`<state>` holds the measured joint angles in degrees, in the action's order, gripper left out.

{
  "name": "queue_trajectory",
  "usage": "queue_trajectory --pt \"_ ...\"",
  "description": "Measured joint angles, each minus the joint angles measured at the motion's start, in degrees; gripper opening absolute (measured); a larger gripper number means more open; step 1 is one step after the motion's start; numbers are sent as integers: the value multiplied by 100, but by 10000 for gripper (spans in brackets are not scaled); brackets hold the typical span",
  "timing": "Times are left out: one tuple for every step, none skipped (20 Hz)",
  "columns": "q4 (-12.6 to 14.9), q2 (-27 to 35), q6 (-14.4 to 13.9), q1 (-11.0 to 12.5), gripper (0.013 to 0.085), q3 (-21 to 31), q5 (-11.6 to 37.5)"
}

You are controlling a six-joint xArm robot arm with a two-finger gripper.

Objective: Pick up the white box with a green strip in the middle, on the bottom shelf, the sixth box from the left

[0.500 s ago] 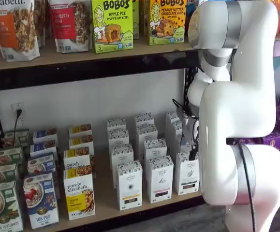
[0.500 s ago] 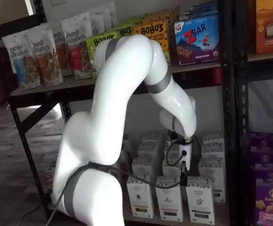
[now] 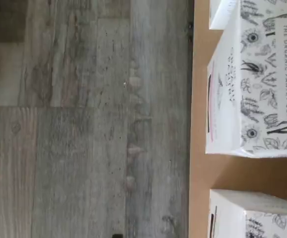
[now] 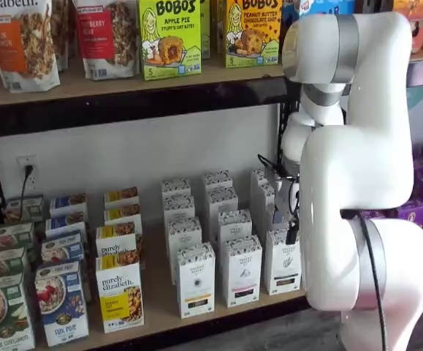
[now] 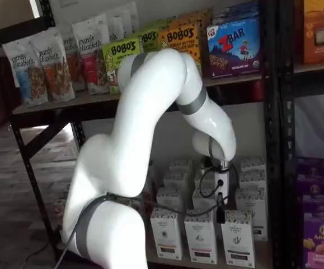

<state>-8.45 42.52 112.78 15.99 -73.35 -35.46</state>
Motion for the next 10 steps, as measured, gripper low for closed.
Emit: queue_trajectory --pt "-23 38 25 5 850 -41 16" --pt "-37 100 43 14 850 -112 26" --pt "-33 143 43 19 850 -163 28" --pt "-23 196 39 24 850 -226 33" --pt "-4 273 28 31 850 -319 34" --pt "11 341 21 37 850 -409 18" --pt "29 418 11 44 850 -509 -3" --pt "48 476 -3 47 850 -579 -4" --pt "65 552 -17 49 850 -672 -11" --pt "79 637 -30 50 850 -783 -31"
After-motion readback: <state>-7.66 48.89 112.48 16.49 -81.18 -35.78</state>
